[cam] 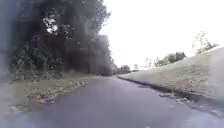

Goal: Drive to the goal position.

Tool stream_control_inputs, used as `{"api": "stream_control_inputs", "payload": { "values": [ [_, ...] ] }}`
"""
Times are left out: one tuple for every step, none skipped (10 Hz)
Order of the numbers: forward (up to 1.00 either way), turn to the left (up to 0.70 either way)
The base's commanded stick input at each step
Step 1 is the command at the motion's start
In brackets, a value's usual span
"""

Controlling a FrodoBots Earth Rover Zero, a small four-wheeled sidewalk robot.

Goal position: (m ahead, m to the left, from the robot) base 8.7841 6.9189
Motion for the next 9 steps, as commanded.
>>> {"api": "stream_control_inputs", "payload": {
  "values": [
    [1.00,0.11],
    [1.00,0.40],
    [1.00,0.40],
    [1.00,0.00],
    [1.00,0.00],
    [1.00,0.00],
    [1.00,0.12],
    [1.00,0.40],
    [1.00,0.18]
  ]
}}
